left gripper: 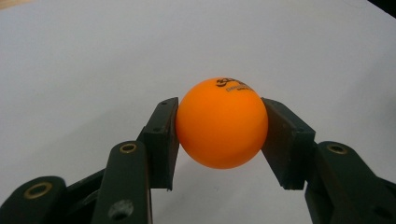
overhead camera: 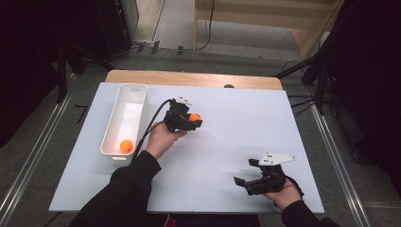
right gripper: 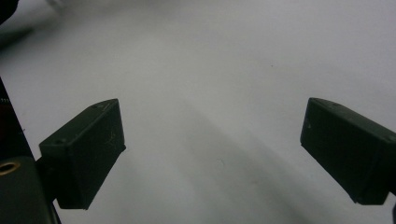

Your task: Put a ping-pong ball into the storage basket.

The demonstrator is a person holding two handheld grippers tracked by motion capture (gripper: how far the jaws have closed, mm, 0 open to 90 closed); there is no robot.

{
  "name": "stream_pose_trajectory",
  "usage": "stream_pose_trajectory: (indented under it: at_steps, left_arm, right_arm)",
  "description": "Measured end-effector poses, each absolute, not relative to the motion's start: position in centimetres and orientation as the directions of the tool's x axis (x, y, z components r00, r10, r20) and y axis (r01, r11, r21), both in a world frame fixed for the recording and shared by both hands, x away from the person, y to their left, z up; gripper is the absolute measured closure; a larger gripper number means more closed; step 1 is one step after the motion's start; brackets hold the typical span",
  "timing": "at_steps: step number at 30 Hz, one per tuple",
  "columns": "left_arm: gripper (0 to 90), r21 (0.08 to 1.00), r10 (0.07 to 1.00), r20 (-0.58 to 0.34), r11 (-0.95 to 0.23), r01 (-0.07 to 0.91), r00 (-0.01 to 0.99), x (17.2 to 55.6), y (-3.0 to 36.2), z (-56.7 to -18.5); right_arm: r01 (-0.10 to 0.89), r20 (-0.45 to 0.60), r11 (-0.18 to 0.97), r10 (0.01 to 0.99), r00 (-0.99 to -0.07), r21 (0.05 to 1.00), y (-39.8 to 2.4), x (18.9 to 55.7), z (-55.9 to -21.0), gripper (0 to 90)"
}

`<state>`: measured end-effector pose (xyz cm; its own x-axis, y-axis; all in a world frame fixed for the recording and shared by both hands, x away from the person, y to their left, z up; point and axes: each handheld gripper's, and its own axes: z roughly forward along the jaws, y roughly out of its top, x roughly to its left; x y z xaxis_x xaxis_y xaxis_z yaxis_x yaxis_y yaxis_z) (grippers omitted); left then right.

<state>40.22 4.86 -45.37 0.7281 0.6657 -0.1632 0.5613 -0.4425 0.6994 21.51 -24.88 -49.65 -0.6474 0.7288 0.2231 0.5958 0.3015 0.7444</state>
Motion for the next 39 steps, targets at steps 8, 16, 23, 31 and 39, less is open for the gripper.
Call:
stream_pose_trajectory:
  at_steps: [8, 16, 23, 31, 39]
  left_arm:
    - [50.7, 0.691, 0.652, -0.192, -0.441, 0.573, 0.734, 39.9, 5.6, -44.6]
    - [50.7, 0.679, 0.640, -0.217, -0.444, 0.585, 0.737, 39.7, 6.3, -43.8]
    - [50.6, 0.675, 0.641, -0.218, -0.446, 0.588, 0.736, 39.6, 6.8, -43.0]
    - [50.6, 0.669, 0.630, -0.253, -0.434, 0.603, 0.734, 39.5, 7.3, -41.7]
    - [50.6, 0.668, 0.632, -0.269, -0.421, 0.613, 0.727, 39.5, 8.3, -40.5]
  right_arm:
    - [0.596, 0.226, 0.299, 0.728, -0.647, 0.745, -24.9, 21.5, -49.7, 5.1]
    - [0.602, 0.230, 0.294, 0.732, -0.642, 0.743, -24.9, 21.6, -49.7, 5.1]
    - [0.606, 0.237, 0.290, 0.731, -0.640, 0.741, -24.9, 21.7, -49.7, 5.1]
    - [0.604, 0.235, 0.290, 0.731, -0.640, 0.742, -24.9, 21.7, -49.7, 5.1]
    - [0.596, 0.231, 0.285, 0.732, -0.641, 0.750, -25.0, 21.7, -49.7, 5.1]
